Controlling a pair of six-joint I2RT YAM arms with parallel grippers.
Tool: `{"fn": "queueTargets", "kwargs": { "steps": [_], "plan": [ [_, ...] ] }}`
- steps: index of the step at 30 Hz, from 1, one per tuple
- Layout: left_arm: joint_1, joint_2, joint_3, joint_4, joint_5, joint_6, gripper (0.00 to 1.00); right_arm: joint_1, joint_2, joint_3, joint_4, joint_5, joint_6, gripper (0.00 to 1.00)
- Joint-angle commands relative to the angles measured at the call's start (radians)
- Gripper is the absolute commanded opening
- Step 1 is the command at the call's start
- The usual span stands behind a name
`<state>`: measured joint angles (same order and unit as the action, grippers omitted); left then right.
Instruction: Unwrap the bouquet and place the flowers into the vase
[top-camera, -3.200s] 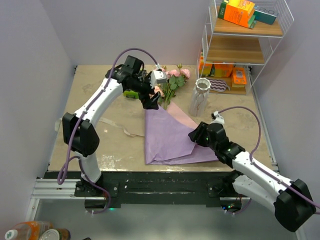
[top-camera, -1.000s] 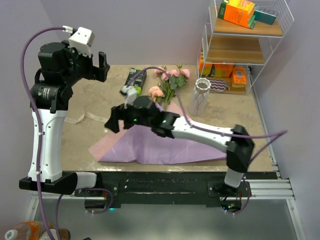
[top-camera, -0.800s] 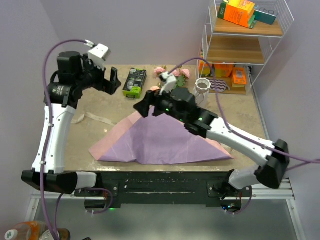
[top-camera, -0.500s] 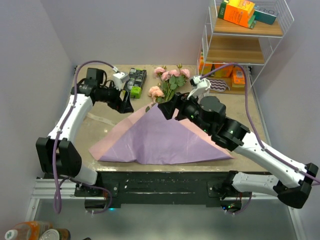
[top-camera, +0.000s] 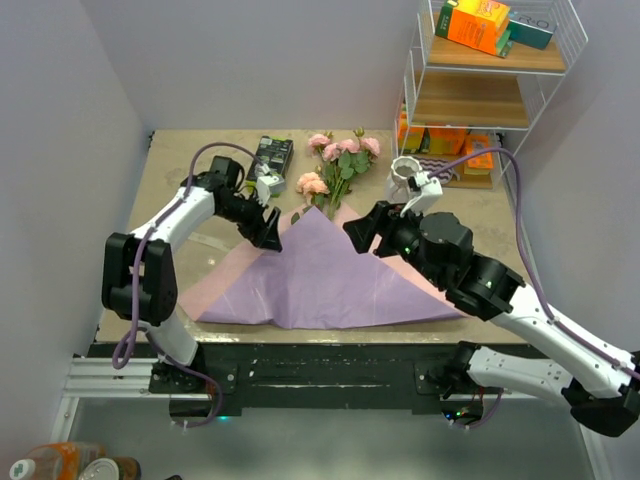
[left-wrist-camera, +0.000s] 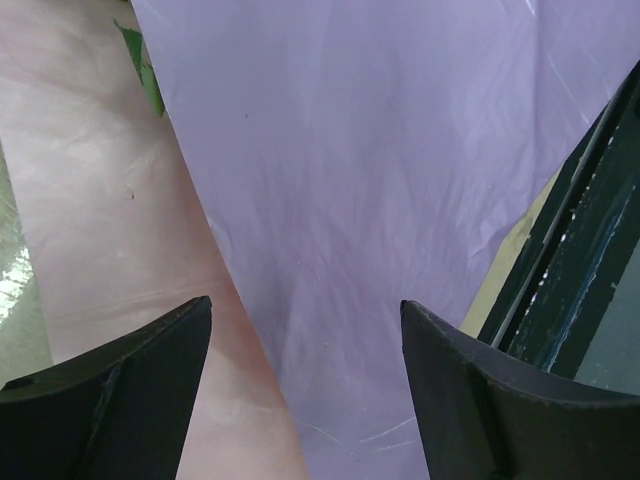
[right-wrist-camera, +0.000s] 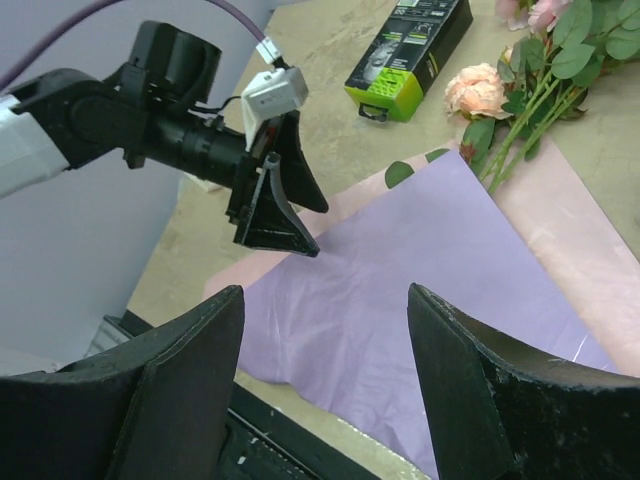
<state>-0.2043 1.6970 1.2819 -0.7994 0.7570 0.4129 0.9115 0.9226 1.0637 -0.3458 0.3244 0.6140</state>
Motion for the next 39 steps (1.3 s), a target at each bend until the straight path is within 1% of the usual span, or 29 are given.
{"fn": "queueTargets", "kwargs": {
  "steps": [1, 2, 5, 8, 12, 15, 18, 19, 21, 22, 24, 25, 27, 32, 35, 39],
  "plan": [
    [-0.029, 0.026, -0.013, 0.089, -0.039, -0.002, 0.81, 0.001, -0.042, -0.010, -0.007, 0.031, 0.033, 0.69],
    [-0.036, 0.030, -0.016, 0.112, -0.074, -0.008, 0.81, 0.000, -0.047, -0.011, -0.007, 0.031, 0.035, 0.70],
    [-0.050, 0.041, -0.030, 0.176, -0.119, -0.026, 0.83, 0.000, -0.056, -0.019, -0.002, 0.024, 0.038, 0.70],
    [-0.052, 0.075, -0.013, 0.187, -0.119, -0.033, 0.84, 0.000, -0.057, -0.022, 0.005, 0.010, 0.041, 0.70],
    [-0.055, 0.111, -0.006, 0.226, -0.156, -0.042, 0.84, 0.000, -0.062, -0.028, 0.019, -0.005, 0.043, 0.70],
    [-0.056, 0.138, 0.002, 0.218, -0.137, -0.036, 0.82, 0.000, -0.067, -0.028, 0.024, -0.010, 0.044, 0.70],
    [-0.060, 0.148, 0.007, 0.198, -0.099, -0.013, 0.66, 0.000, -0.073, -0.031, 0.030, -0.013, 0.044, 0.70],
    [-0.061, 0.150, 0.010, 0.180, -0.067, -0.008, 0.52, 0.000, -0.073, -0.033, 0.031, -0.015, 0.043, 0.70],
    [-0.064, 0.148, 0.014, 0.161, -0.041, 0.009, 0.38, -0.002, -0.068, -0.031, 0.030, -0.015, 0.044, 0.70],
    [-0.066, 0.145, 0.013, 0.154, -0.027, 0.009, 0.26, 0.000, -0.065, -0.030, 0.030, -0.015, 0.044, 0.69],
    [-0.072, 0.135, 0.010, 0.154, -0.022, 0.010, 0.17, 0.000, -0.064, -0.028, 0.031, -0.016, 0.046, 0.69],
    [-0.073, 0.133, 0.011, 0.152, -0.022, 0.010, 0.08, 0.000, -0.064, -0.030, 0.031, -0.016, 0.046, 0.69],
    [-0.076, 0.128, 0.020, 0.144, -0.021, 0.010, 0.01, 0.000, -0.064, -0.036, 0.039, -0.016, 0.047, 0.69],
    [-0.083, 0.089, 0.056, 0.095, -0.005, 0.020, 0.00, 0.000, -0.070, -0.036, 0.036, -0.018, 0.041, 0.70],
    [-0.102, 0.029, 0.066, 0.071, 0.007, 0.035, 0.00, 0.000, -0.071, -0.025, 0.027, -0.015, 0.033, 0.70],
    [-0.138, -0.063, 0.068, 0.016, 0.050, 0.096, 0.00, 0.000, -0.074, -0.002, 0.010, -0.008, 0.020, 0.70]
  ]
}}
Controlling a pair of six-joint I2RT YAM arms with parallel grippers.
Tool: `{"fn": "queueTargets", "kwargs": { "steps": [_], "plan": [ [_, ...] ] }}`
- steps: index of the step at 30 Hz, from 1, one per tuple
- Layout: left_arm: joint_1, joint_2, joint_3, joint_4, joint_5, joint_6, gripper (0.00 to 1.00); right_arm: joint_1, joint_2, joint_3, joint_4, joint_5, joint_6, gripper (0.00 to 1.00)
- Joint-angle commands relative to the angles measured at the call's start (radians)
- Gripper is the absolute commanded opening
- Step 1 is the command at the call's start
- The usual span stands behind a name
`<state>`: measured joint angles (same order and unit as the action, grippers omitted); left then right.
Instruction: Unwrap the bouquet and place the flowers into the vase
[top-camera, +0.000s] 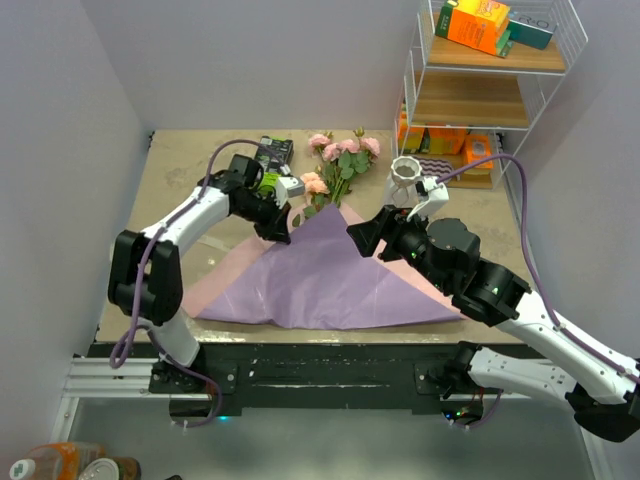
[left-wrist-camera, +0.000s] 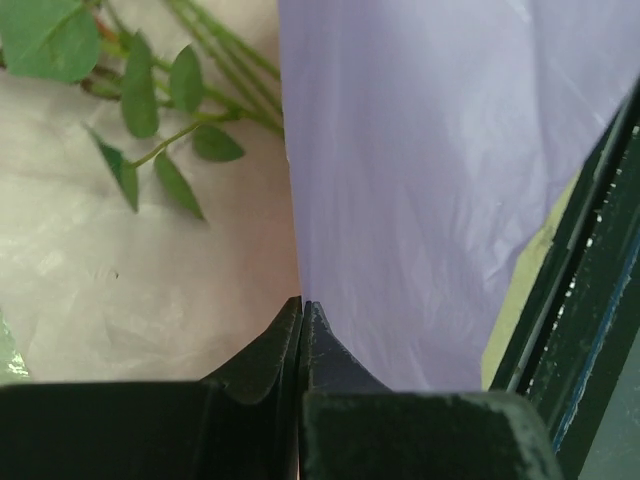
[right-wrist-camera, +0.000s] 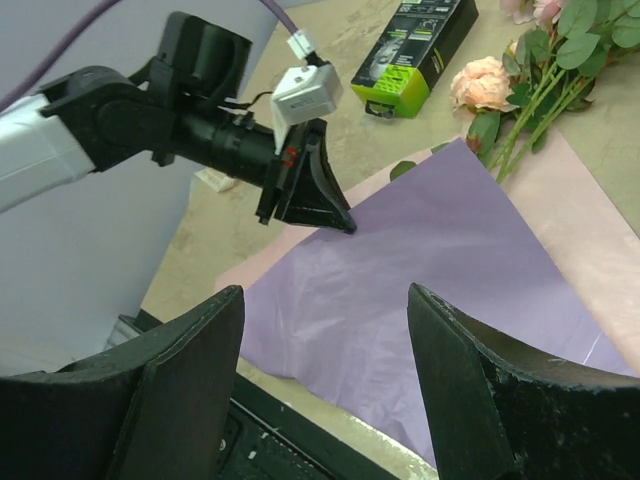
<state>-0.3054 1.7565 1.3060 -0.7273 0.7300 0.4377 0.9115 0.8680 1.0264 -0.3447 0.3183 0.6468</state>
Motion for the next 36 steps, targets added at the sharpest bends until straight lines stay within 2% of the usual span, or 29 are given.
{"fn": "queueTargets", "kwargs": {
  "steps": [1, 13, 24, 27, 36],
  "plan": [
    [-0.043, -0.138, 0.041, -0.076, 0.088, 0.084, 0.00, 0.000, -0.023, 0.037, 0.006, 0.001, -0.015, 0.70],
    [-0.113, -0.327, 0.024, -0.302, 0.173, 0.271, 0.00, 0.000, -0.052, 0.092, -0.050, 0.042, -0.048, 0.71],
    [-0.147, -0.463, 0.032, -0.589, 0.272, 0.547, 0.00, 0.000, -0.026, 0.158, -0.086, 0.070, -0.072, 0.72],
    [-0.167, -0.535, -0.004, -0.589, 0.266, 0.562, 0.00, 0.001, -0.004, 0.175, -0.083, 0.068, -0.072, 0.72],
    [-0.258, -0.713, -0.091, -0.589, 0.108, 0.670, 0.00, 0.000, 0.069, 0.250, -0.082, 0.082, -0.098, 0.74]
  ]
}}
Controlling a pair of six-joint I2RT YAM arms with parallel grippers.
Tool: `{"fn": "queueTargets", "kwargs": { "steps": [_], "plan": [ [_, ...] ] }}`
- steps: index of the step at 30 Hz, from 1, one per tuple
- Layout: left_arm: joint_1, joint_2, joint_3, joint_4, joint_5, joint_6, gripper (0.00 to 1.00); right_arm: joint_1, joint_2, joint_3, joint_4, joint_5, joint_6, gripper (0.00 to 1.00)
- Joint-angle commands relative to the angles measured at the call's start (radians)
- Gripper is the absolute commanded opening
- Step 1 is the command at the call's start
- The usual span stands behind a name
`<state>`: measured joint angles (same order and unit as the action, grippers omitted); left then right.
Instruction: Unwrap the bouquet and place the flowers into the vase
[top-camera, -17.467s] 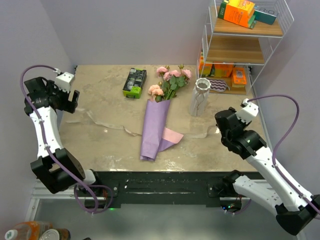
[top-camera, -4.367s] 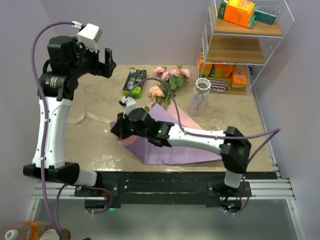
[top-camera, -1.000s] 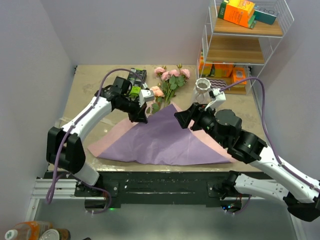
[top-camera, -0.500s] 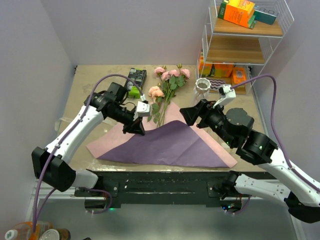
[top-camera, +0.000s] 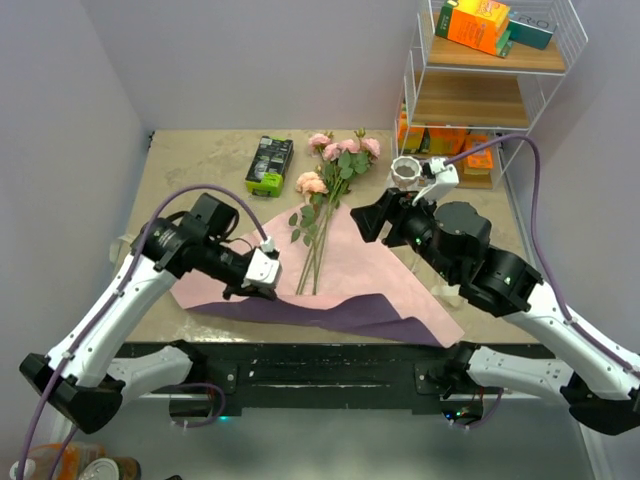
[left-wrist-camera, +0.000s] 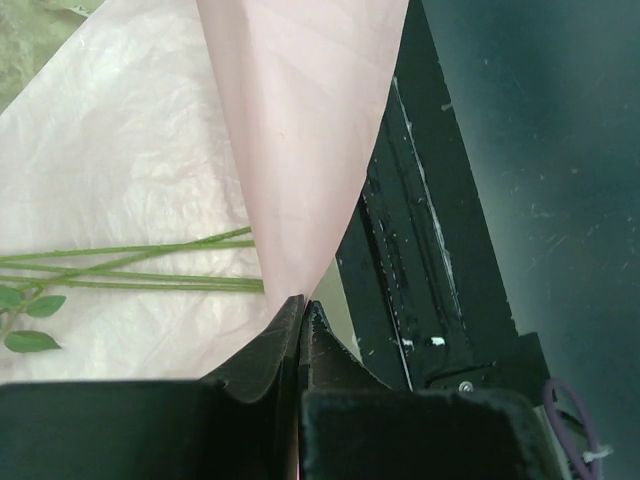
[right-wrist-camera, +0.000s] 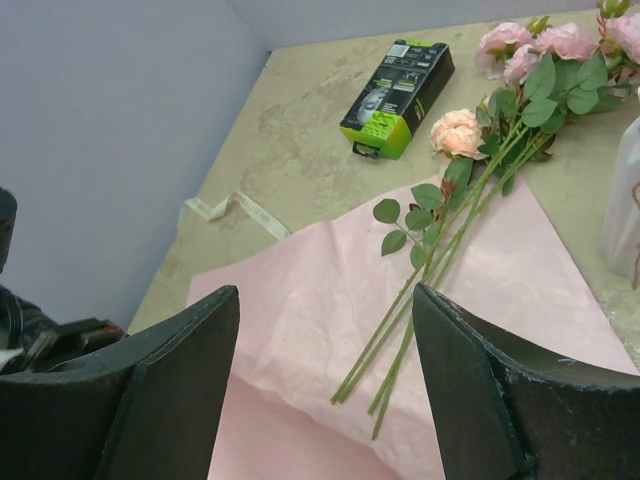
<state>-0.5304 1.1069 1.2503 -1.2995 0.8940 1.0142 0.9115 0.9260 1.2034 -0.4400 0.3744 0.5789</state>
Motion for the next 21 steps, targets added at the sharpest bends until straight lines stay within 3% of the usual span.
{"fn": "queueTargets", "kwargs": {
  "steps": [1, 4, 10, 11, 12, 13, 21],
  "plan": [
    [-0.039, -0.085, -0.048, -0.017, -0.070, 0.116, 0.00, 0.000, 0.019, 0.082, 0.014, 0.027, -0.033, 0.74],
    [-0.049, -0.179, -0.084, -0.018, -0.070, 0.248, 0.00, -0.002, 0.040, 0.113, 0.007, 0.021, -0.040, 0.74],
    [-0.065, -0.222, -0.095, -0.018, -0.041, 0.310, 0.00, 0.000, 0.069, 0.127, 0.001, 0.009, -0.047, 0.74],
    [-0.066, -0.245, -0.091, -0.017, -0.041, 0.320, 0.08, 0.000, 0.074, 0.127, 0.003, 0.006, -0.047, 0.74],
    [-0.065, -0.255, -0.091, -0.017, -0.041, 0.320, 0.25, 0.000, 0.073, 0.125, 0.004, 0.006, -0.047, 0.74],
    [-0.066, -0.268, -0.092, -0.017, -0.049, 0.326, 0.31, -0.002, 0.074, 0.124, 0.007, 0.008, -0.045, 0.74],
    [-0.066, -0.458, -0.132, -0.017, -0.101, 0.546, 0.44, -0.002, 0.085, 0.070, 0.044, -0.008, -0.022, 0.75]
  ]
}}
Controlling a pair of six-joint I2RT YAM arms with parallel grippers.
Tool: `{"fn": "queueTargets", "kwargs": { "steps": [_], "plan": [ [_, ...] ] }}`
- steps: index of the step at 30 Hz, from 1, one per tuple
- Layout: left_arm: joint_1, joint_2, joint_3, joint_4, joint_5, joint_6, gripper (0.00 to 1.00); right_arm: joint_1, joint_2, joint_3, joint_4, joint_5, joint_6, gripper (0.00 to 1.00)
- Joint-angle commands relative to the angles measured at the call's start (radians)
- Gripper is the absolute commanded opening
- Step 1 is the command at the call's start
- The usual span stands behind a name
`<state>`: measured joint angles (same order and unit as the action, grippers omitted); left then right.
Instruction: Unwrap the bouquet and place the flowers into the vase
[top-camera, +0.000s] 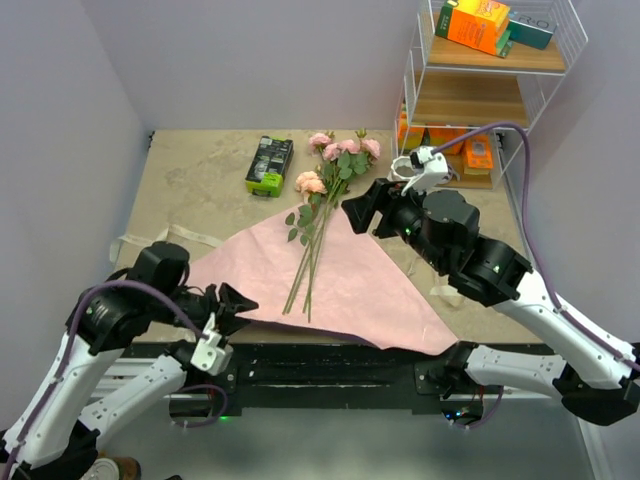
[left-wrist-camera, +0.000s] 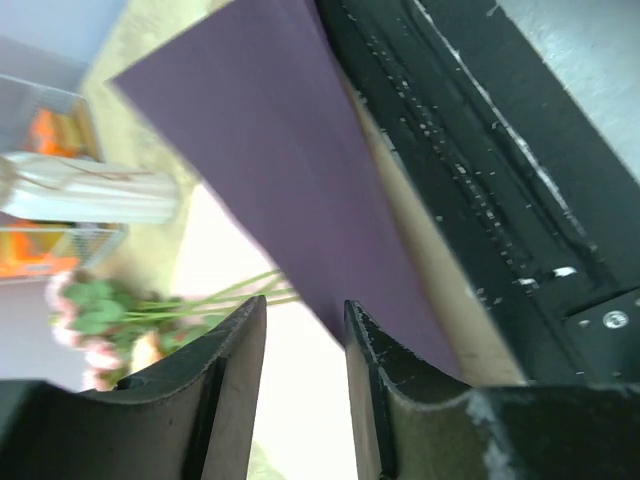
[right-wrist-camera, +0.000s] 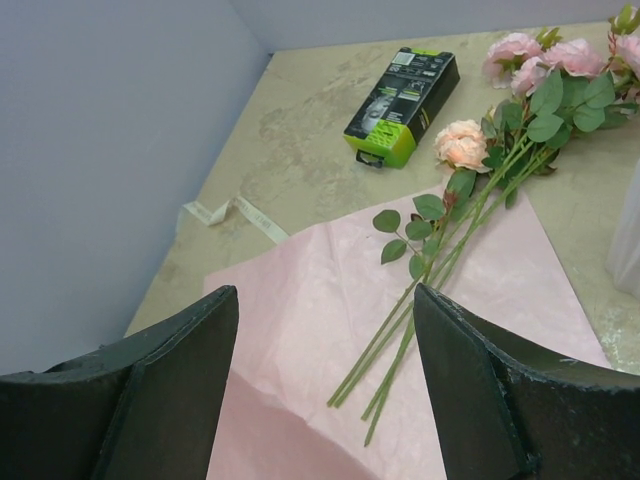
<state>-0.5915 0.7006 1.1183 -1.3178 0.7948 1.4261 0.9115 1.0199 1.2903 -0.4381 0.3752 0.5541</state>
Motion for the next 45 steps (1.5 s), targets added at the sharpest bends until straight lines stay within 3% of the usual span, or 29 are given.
{"fn": "queueTargets", "kwargs": {
  "steps": [1, 4, 6, 12, 16, 26, 30, 34, 39, 45],
  "plan": [
    [-0.005, -0.061, 0.001, 0.002, 0.007, 0.148, 0.44, -0.002, -0.009, -0.026, 0.050, -0.013, 0.004, 0.75],
    [-0.005, -0.088, 0.011, 0.003, 0.037, 0.178, 0.44, 0.000, -0.003, -0.052, 0.065, -0.018, 0.009, 0.75],
    [-0.004, -0.104, 0.017, 0.003, 0.041, 0.191, 0.49, -0.002, -0.003, -0.057, 0.065, -0.022, 0.012, 0.75],
    [-0.004, -0.128, 0.040, 0.058, 0.052, 0.123, 0.87, -0.002, -0.007, -0.066, 0.065, -0.033, 0.020, 0.75],
    [-0.002, -0.144, 0.058, 0.146, 0.055, 0.022, 0.99, -0.002, -0.015, -0.104, 0.065, -0.032, 0.029, 0.75],
    [-0.002, -0.075, 0.175, 0.231, 0.020, -0.160, 0.99, 0.000, -0.014, -0.151, 0.055, -0.021, 0.041, 0.75],
    [-0.004, -0.056, 0.163, 0.451, -0.116, -0.427, 0.99, 0.000, -0.026, -0.167, 0.048, -0.012, 0.040, 0.76],
    [-0.002, 0.080, 0.218, 0.529, -0.267, -0.619, 0.99, 0.000, -0.001, -0.184, 0.039, 0.008, 0.038, 0.77],
    [-0.004, 0.206, 0.255, 0.575, -0.408, -0.753, 0.99, 0.000, 0.058, -0.189, 0.042, 0.034, 0.055, 0.77],
    [-0.002, 0.298, 0.184, 0.614, -0.492, -0.891, 0.99, 0.000, 0.183, -0.183, 0.062, 0.096, 0.067, 0.75]
  ]
}}
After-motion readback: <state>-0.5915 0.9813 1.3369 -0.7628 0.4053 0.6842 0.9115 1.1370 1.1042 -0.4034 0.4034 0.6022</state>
